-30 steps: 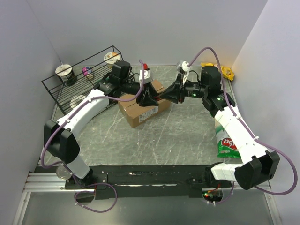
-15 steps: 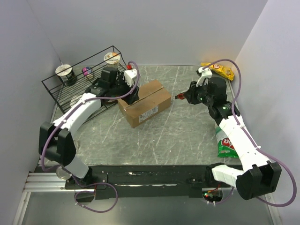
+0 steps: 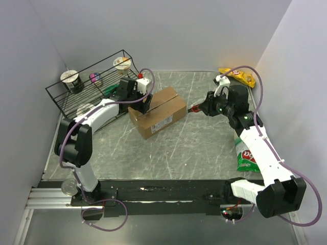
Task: Unpack the express box
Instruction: Cut the express box at the center of the board.
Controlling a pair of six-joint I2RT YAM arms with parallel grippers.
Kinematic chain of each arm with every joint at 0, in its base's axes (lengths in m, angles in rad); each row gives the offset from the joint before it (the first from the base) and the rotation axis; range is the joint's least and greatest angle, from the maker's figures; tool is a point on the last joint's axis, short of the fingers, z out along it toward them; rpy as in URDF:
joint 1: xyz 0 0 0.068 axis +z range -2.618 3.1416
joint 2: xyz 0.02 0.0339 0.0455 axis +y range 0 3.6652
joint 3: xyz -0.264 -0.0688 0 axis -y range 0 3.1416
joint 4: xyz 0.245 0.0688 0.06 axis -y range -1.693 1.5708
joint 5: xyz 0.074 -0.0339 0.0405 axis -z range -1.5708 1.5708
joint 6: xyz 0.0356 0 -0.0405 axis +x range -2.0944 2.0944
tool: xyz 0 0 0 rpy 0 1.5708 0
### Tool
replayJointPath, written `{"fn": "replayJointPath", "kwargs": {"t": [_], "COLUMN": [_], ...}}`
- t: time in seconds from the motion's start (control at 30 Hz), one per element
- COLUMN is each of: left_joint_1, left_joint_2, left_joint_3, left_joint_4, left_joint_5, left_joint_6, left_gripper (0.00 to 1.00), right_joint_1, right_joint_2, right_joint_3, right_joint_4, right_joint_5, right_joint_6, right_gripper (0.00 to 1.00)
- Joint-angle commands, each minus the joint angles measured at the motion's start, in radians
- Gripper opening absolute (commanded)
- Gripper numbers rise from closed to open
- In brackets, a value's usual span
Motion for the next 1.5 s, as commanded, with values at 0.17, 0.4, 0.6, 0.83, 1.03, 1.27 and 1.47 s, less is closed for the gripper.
{"fn": "replayJointPath", "kwargs": {"t": [0.17,0.4,0.6,0.83,1.03,1.27,1.47], "left_joint_1": [0.045,0.048,0.046,0.039,0.037,0.01,-0.088], "left_joint_2": [0.078,-0.083,-0.203,-0.275,-0.379,-0.363,-0.312], "left_joint_3": [0.126,-0.021,-0.185,-0.171,-0.355,-0.395,-0.399], "left_joint_4": [-0.157,-0.26,-0.222,-0.411,-0.366,-0.287,-0.153], "left_joint_5": [0.109,0.421,0.733,0.45,0.364,0.458,0.591], "left_joint_6": [0.0,-0.073,-0.226,0.377,0.649,0.623,0.617], "left_gripper": [0.81,0.79,0.8,0.75,0.62,0.54,0.56], "right_joint_1": [-0.006,-0.006,0.011,0.052,0.12,0.241,0.252], "right_joint_2": [-0.052,-0.059,-0.017,0.1,0.227,0.338,0.454], "right_joint_3": [-0.041,-0.084,-0.165,-0.105,0.039,0.131,0.24], "right_joint_4": [-0.006,-0.04,-0.031,0.065,0.094,0.118,0.158], "right_joint_5": [-0.065,-0.022,0.082,0.229,0.22,0.196,0.159], "right_joint_6": [-0.036,-0.08,-0.103,-0.146,-0.156,-0.165,-0.14], "right_gripper": [0.0,0.0,0.0,0.0,0.0,0.0,0.0]}}
